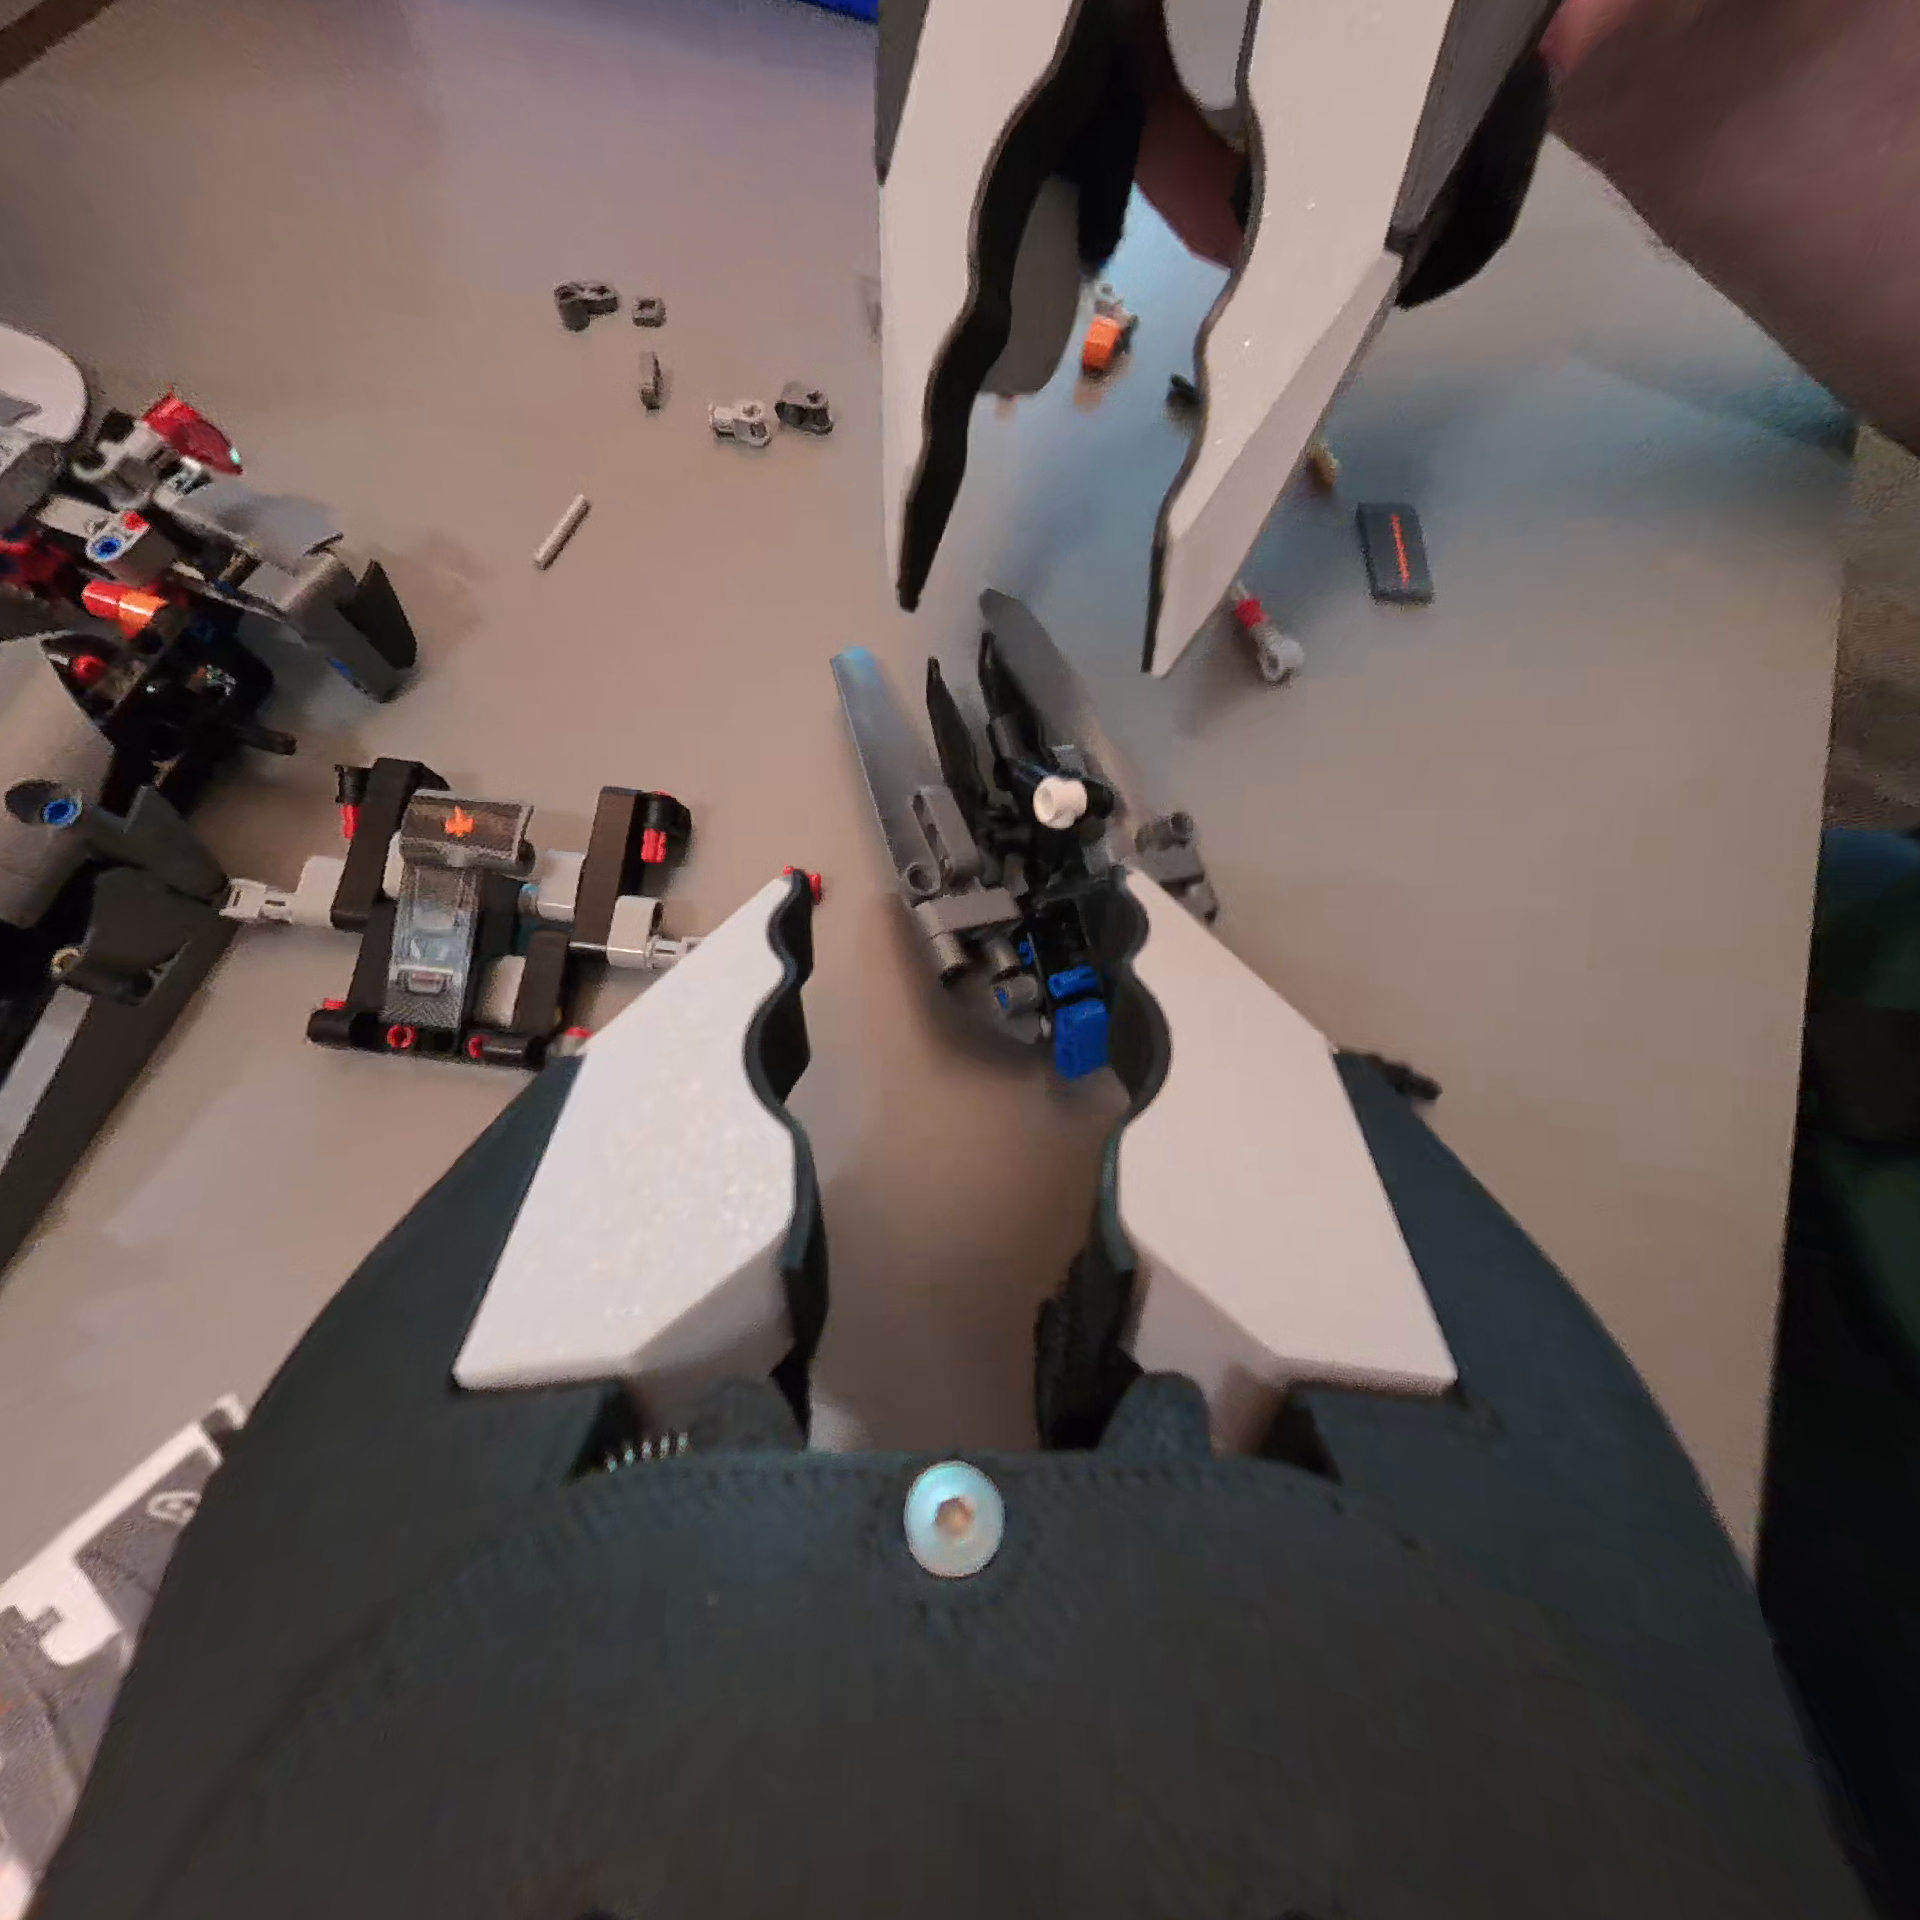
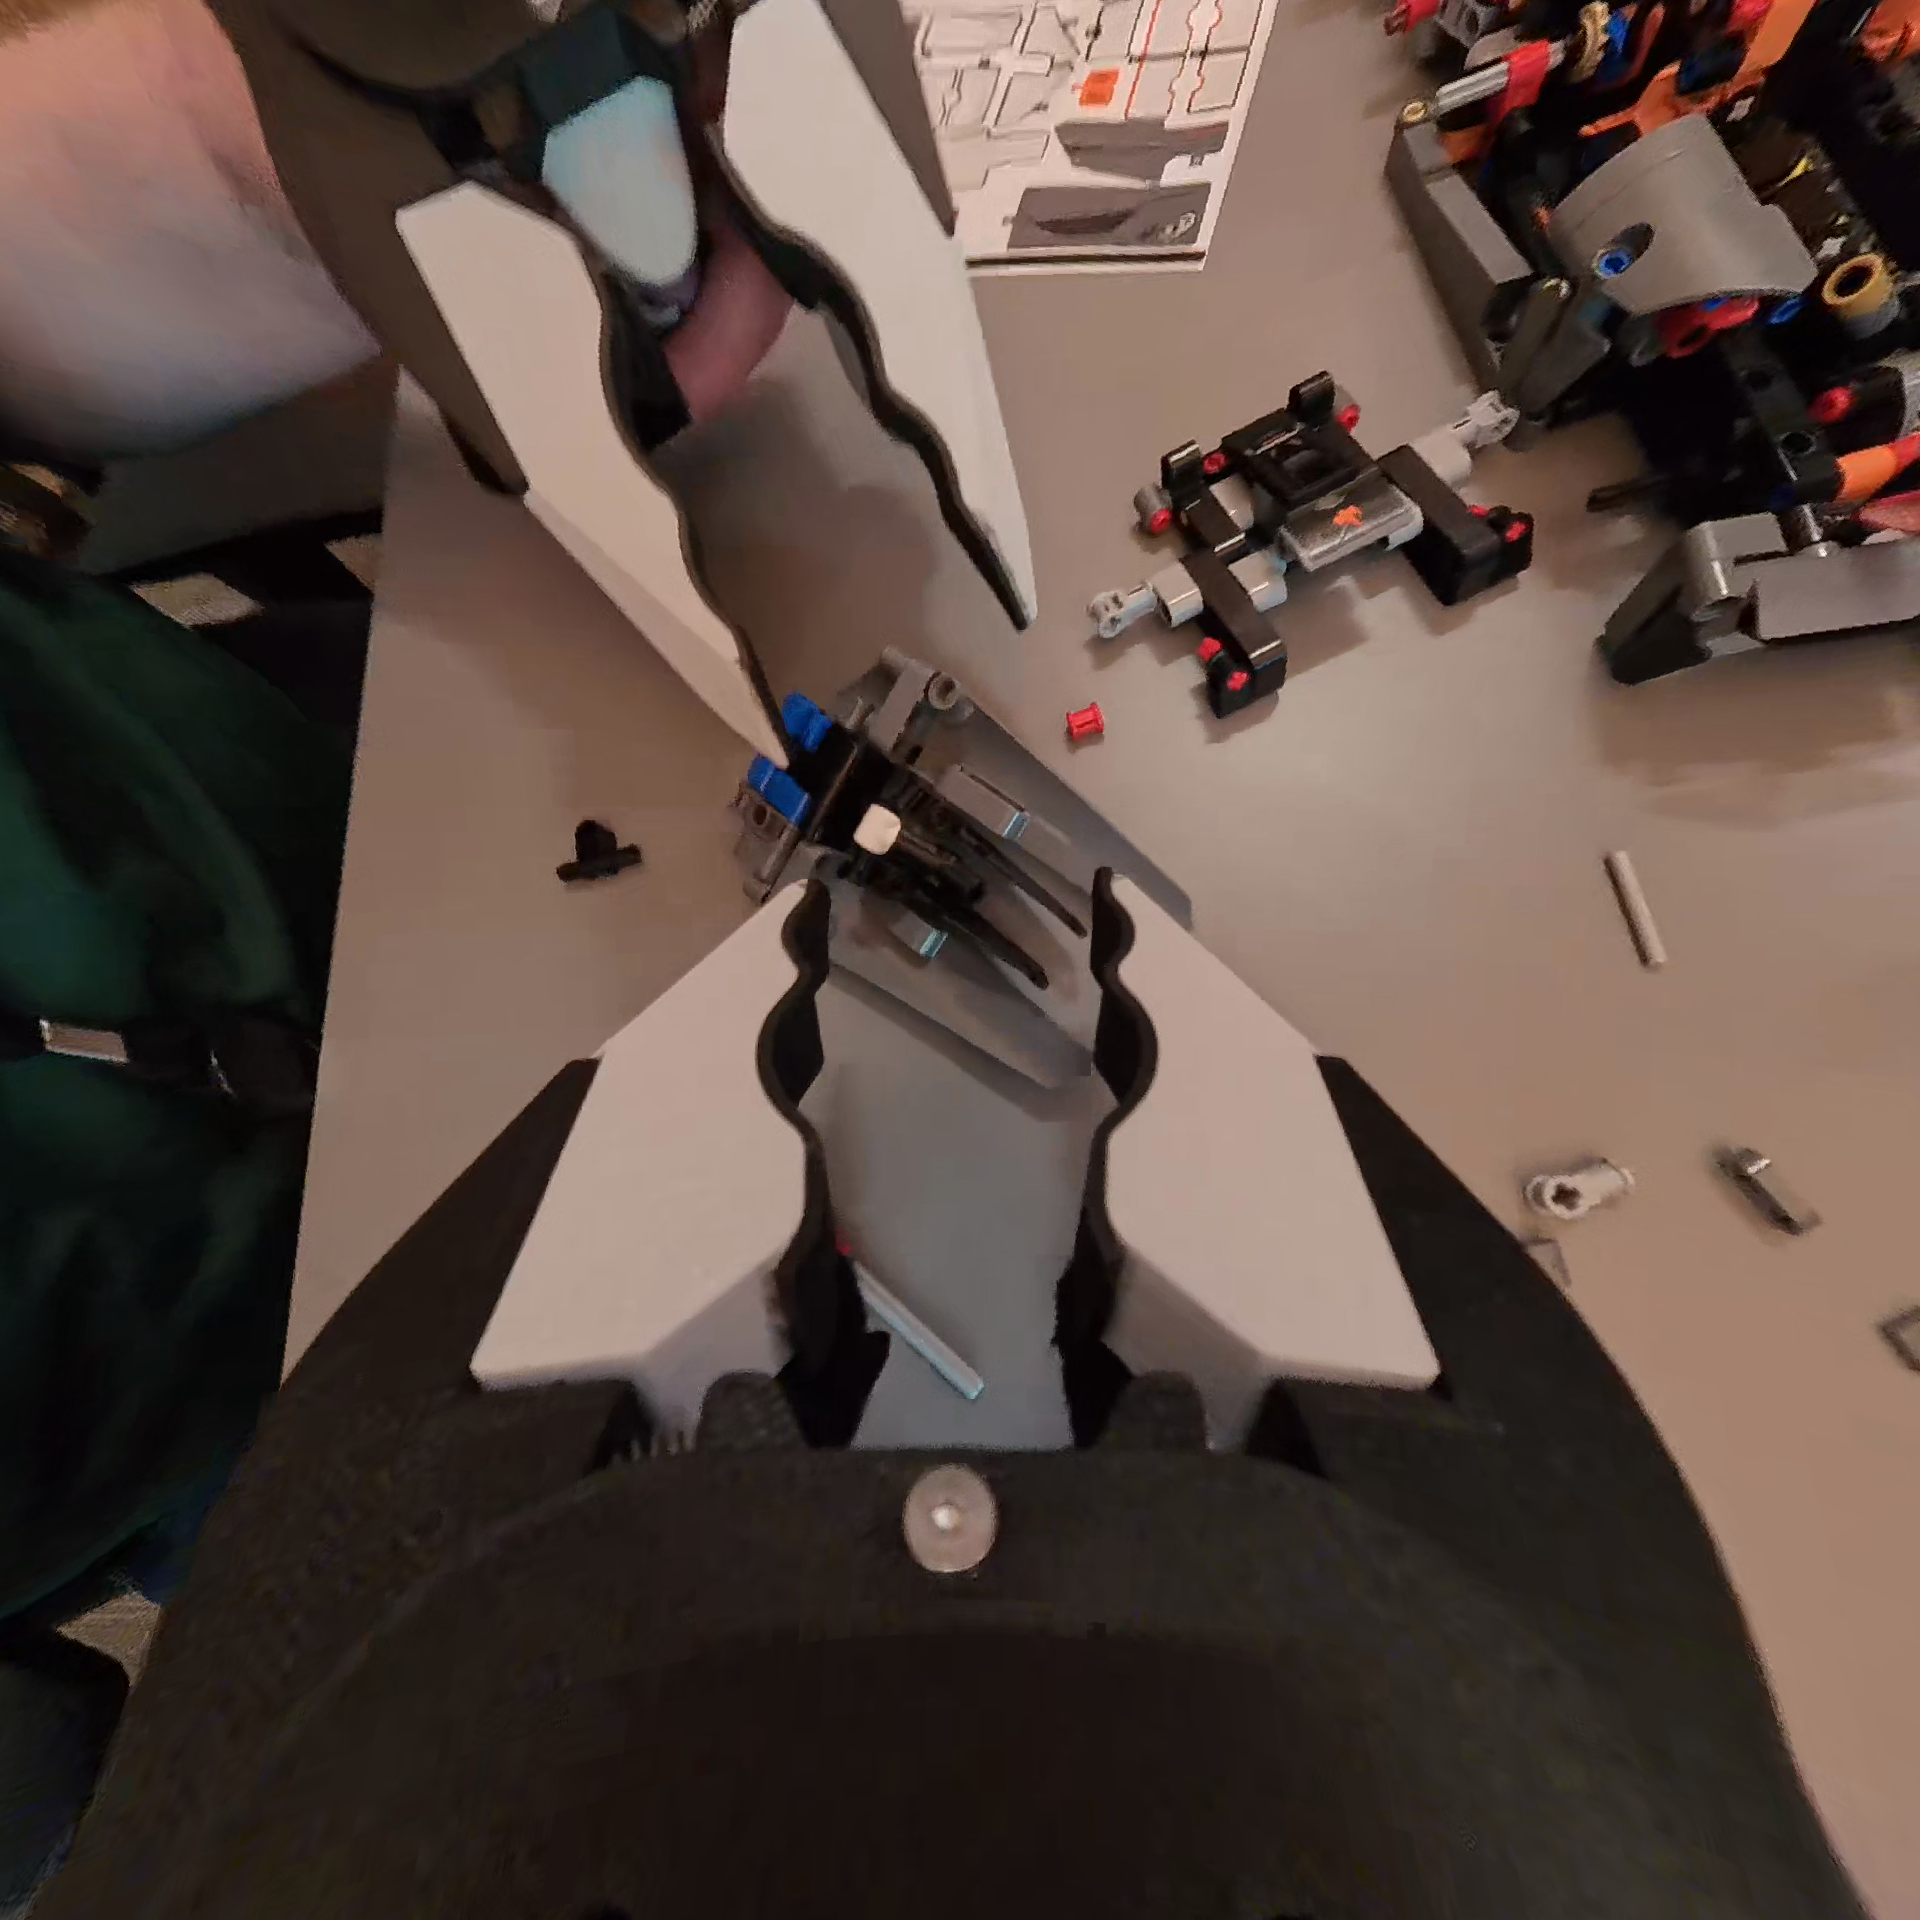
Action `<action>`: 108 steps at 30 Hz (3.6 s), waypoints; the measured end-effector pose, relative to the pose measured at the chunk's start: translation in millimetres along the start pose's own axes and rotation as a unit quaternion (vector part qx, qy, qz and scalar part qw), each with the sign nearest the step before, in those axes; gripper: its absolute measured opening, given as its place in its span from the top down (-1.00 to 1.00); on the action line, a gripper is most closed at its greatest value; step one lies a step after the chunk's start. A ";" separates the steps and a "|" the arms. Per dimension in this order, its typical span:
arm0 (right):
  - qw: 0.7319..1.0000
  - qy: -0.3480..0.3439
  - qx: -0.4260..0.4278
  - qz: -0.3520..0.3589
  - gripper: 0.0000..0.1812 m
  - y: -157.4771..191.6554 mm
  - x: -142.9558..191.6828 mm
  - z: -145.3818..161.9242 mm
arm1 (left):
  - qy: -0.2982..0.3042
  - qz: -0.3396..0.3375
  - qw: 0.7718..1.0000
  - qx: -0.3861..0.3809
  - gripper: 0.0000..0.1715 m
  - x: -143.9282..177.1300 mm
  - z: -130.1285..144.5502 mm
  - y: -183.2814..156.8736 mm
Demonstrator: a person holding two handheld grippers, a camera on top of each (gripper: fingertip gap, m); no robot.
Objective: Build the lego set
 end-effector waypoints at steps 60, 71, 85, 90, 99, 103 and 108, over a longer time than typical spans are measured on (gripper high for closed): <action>0.993 0.024 -0.055 -0.105 1.00 -11.7 -27.5 19.7 | 0.022 0.084 0.996 -0.009 0.66 -2.2 12.6 7.6; 0.992 -0.031 -0.022 -0.121 1.00 -4.2 -16.3 11.0 | 0.010 0.127 0.990 0.059 0.52 4.8 22.7 10.4; 0.988 -0.126 -0.051 -0.075 0.75 -19.3 12.7 1.0 | -0.050 0.193 0.967 0.161 0.83 2.4 22.8 12.0; 0.973 -0.213 -0.083 -0.037 0.65 -21.2 54.8 -2.4 | -0.200 0.205 0.935 0.208 0.83 12.8 5.1 20.0; 0.953 -0.283 -0.086 -0.061 0.40 4.4 66.2 -36.6 | -0.427 0.263 0.826 0.256 0.84 -0.1 -36.1 14.1; 0.945 -0.309 -0.086 -0.063 0.47 3.0 73.6 -46.9 | -0.454 0.290 0.801 0.261 0.83 -9.5 -48.9 7.5; 0.927 -0.357 -0.092 -0.075 0.65 3.2 90.3 -53.2 | -0.476 0.299 0.784 0.265 0.84 -14.9 -55.5 8.8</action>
Point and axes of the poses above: each gripper's, where its closed fingertips meet, x back along the fingers, z out of its underside, y = z × x across the jaws, the point moved 9 cm from there along x, back along the fingers
